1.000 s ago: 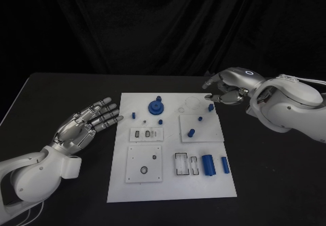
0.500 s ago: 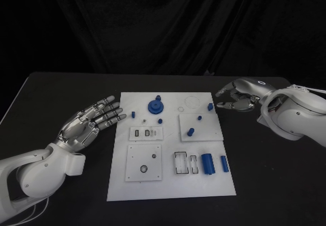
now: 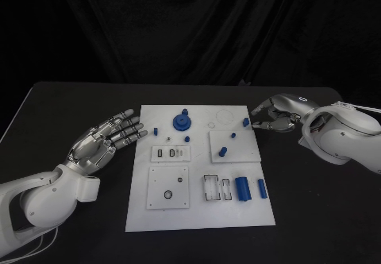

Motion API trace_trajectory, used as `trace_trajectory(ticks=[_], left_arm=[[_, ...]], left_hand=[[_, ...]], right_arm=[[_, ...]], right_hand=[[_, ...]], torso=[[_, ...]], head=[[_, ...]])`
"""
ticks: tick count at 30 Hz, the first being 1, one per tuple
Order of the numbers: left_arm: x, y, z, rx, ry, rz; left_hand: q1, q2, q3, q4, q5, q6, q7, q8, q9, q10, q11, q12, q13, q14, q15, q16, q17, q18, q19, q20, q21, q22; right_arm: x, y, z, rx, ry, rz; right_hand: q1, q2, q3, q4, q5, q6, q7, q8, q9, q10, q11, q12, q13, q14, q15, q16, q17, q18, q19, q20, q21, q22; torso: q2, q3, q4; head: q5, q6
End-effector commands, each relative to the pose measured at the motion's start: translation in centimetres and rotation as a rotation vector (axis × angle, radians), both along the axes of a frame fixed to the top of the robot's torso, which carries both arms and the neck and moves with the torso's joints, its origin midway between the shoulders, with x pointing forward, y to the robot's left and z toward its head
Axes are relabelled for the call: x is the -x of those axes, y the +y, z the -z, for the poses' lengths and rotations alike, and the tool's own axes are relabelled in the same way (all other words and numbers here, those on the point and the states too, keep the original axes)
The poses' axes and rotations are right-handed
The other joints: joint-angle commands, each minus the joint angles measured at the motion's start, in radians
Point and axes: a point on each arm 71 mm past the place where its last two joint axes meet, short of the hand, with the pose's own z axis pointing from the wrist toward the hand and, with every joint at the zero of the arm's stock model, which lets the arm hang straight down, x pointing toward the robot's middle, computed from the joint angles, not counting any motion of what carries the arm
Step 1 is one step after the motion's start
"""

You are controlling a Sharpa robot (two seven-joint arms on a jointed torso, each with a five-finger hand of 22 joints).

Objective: Assemble the parts on the task board

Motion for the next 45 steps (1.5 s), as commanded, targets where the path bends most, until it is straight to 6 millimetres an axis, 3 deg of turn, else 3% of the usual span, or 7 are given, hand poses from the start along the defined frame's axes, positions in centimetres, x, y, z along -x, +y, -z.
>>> trace_trajectory(ticks=[1,7,13,30,45], left_arm=[[0.1,0.4,-1.0,0.090,-0.106,-0.046],[0.2,0.5,-1.0,0.088,-0.105,-0.050],[0.1,0.5,-0.9,0.088,-0.104,-0.049],[0.0,0.5,-0.8,0.086,-0.100,-0.044],[-0.2,0.5,-0.7,0.084,-0.095,-0.038]], left_hand=[[-0.010,0.002,0.004,0.000,-0.004,0.002,0.005,0.005,0.001,0.003,0.005,0.006,0.001,0.005,0.006,0.006,0.001,-0.020,0.008,-0.001,0.006,0.001],[-0.010,0.002,0.004,0.000,-0.004,0.002,0.005,0.005,0.001,0.003,0.005,0.006,0.001,0.005,0.006,0.006,0.001,-0.020,0.008,-0.001,0.006,0.001],[-0.011,0.003,0.006,0.000,-0.004,0.001,0.006,0.004,0.001,0.005,0.006,0.008,0.002,0.006,0.006,0.008,0.001,-0.021,0.009,-0.001,0.007,0.001],[-0.012,0.003,0.007,0.000,-0.004,0.000,0.006,0.004,0.001,0.004,0.007,0.008,0.002,0.005,0.007,0.008,0.001,-0.021,0.009,-0.001,0.007,0.001],[-0.013,0.002,0.008,0.000,-0.005,-0.003,0.007,0.003,0.000,0.004,0.008,0.007,0.001,0.005,0.007,0.009,0.001,-0.021,0.008,-0.001,0.006,0.001]], right_arm=[[-0.2,-0.1,0.2,0.008,-0.009,0.028],[-0.6,0.1,0.6,0.018,0.005,0.034],[-0.9,0.5,0.9,0.025,0.016,0.029],[-1.4,1.4,1.9,0.027,0.024,0.005],[-1.9,1.9,2.3,0.026,0.015,-0.011]], right_hand=[[0.010,0.002,-0.003,-0.002,0.006,0.007,-0.001,-0.006,-0.001,0.036,-0.005,-0.005,0.192,0.063,-0.007,-0.008,0.130,0.011,-0.008,0.000,-0.007,0.058],[0.020,-0.003,-0.008,-0.002,0.004,-0.004,0.000,-0.013,-0.006,0.028,-0.003,-0.011,0.184,0.058,-0.005,-0.022,0.117,0.015,-0.017,0.001,-0.022,0.046],[0.026,-0.003,-0.009,-0.002,0.006,-0.010,0.001,-0.018,-0.009,0.021,-0.002,-0.015,0.177,0.054,-0.005,-0.032,0.109,0.017,-0.023,0.001,-0.032,0.037],[0.036,-0.007,-0.013,-0.003,0.002,-0.015,0.004,-0.019,-0.013,0.011,0.000,-0.022,0.168,0.049,-0.003,-0.049,0.095,0.021,-0.032,0.003,-0.049,0.023],[0.064,-0.003,-0.009,-0.011,0.029,-0.006,0.009,-0.015,-0.014,0.005,0.003,-0.026,0.163,0.046,0.000,-0.060,0.087,0.023,-0.036,0.005,-0.063,0.015]], torso=[[0.000,-0.0001,0.0015],[-0.001,-0.0003,-0.0013],[-0.002,-0.0019,0.0019],[-0.001,-0.0002,0.0004],[-0.001,-0.0005,-0.0003]], head=[[0.000,-0.002],[0.001,-0.004],[-0.003,-0.004],[-0.002,-0.007],[0.002,-0.011]])
